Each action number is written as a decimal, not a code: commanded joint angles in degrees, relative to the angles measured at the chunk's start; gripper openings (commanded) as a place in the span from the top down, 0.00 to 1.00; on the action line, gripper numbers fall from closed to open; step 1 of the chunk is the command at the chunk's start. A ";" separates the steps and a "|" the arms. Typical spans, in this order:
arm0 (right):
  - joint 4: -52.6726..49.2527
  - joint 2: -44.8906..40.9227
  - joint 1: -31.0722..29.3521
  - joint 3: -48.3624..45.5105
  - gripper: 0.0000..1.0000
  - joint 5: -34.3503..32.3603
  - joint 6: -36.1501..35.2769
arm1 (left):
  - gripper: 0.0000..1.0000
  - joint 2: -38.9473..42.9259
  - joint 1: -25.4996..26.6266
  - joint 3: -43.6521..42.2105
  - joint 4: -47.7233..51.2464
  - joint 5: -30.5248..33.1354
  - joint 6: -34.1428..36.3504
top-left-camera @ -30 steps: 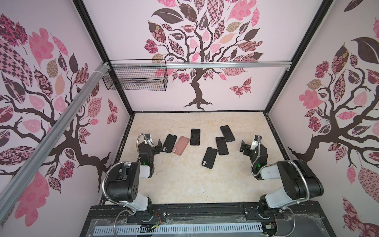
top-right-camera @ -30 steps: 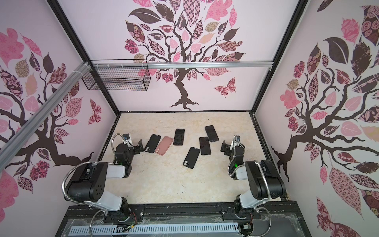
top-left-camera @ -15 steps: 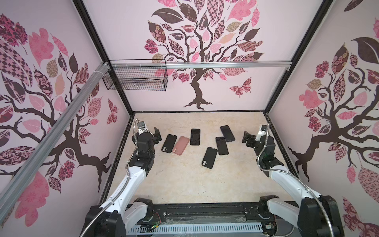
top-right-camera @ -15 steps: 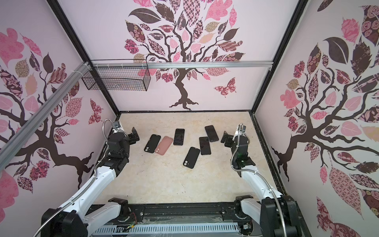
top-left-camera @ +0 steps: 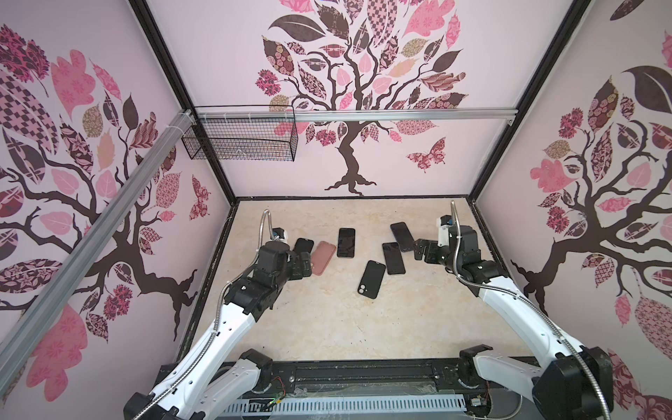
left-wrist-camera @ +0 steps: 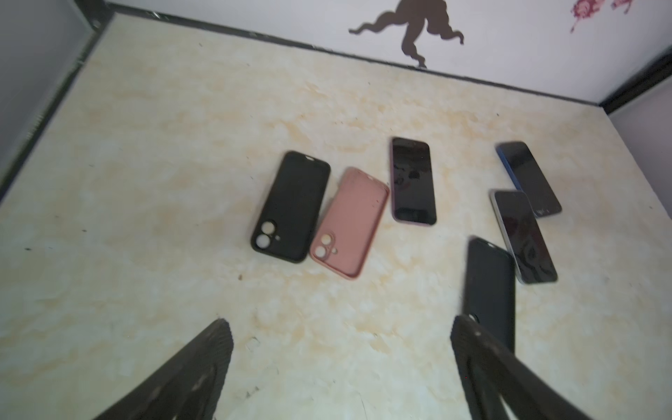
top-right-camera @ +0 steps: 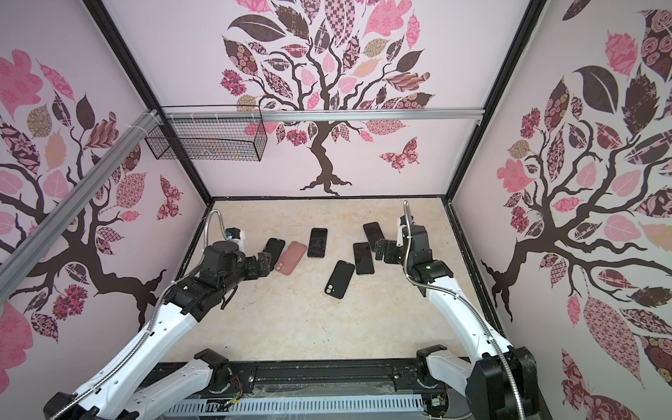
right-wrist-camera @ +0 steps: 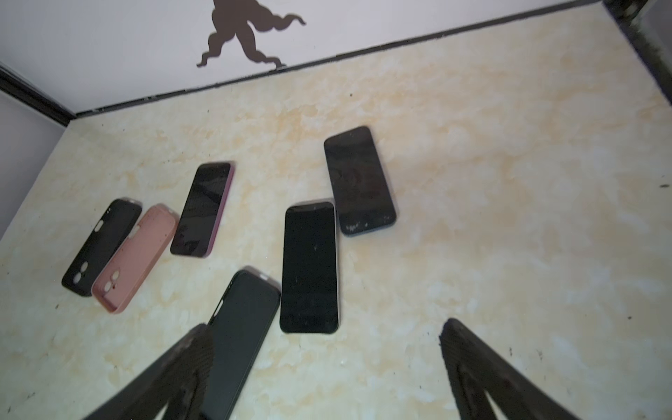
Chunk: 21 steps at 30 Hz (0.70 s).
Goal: Put the phone into the phone case
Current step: 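Move both grippers forward from rest toward the phones and cases, then lower the left gripper onto the black phone case's lens-hole edge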
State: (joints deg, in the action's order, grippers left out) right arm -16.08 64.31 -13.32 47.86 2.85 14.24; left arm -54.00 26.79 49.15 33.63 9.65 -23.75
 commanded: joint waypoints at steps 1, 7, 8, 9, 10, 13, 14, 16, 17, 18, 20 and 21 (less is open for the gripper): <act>-6.30 -0.97 -0.30 1.30 0.00 1.90 -1.11 | 0.04 -2.30 3.93 2.15 2.57 -3.80 -3.85; -7.57 -1.30 -0.35 0.38 0.00 2.48 -2.08 | 0.10 -10.70 10.34 1.48 -3.93 -4.19 -6.72; -7.65 -1.37 -0.32 0.22 0.00 2.58 -2.03 | 0.11 -12.73 11.18 1.90 -4.52 -4.04 -6.60; -7.65 -1.45 -0.37 -0.01 0.00 2.66 -2.02 | 0.12 -14.48 11.95 2.34 -4.77 -3.96 -6.52; -7.59 -1.62 -0.31 -0.11 0.00 2.53 -2.04 | 0.14 -16.60 12.62 2.94 -5.01 -3.85 -6.20; -7.72 -1.94 -0.31 -0.15 0.00 2.33 -2.13 | 0.19 -22.44 14.46 4.90 -5.16 -2.69 -5.37; -7.87 -1.91 -0.33 -0.13 0.00 2.20 -2.23 | 0.21 -24.19 14.93 5.47 -5.27 -2.25 -5.25; -8.09 -2.09 -0.30 -0.12 0.00 1.90 -2.37 | 0.24 -26.87 15.22 6.19 -6.11 -2.44 -4.80; -8.14 -2.17 -0.31 -0.14 0.00 1.76 -2.53 | 0.25 -28.11 15.39 6.61 -6.82 -2.82 -4.24; -8.17 -2.26 -0.30 -0.22 0.00 1.79 -2.46 | 0.26 -29.28 15.64 7.16 -6.99 -2.90 -3.80; -8.16 -2.35 -0.38 -0.53 0.00 1.62 -2.43 | 0.28 -31.89 16.01 8.56 -7.04 -3.12 -2.94; -8.18 -2.44 -0.34 -0.70 0.00 1.67 -2.24 | 0.29 -32.96 16.30 8.98 -7.05 -3.22 -2.65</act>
State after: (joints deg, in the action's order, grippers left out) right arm -23.05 63.77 -13.39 47.59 4.73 12.67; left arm -85.10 42.44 54.19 28.62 6.17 -28.05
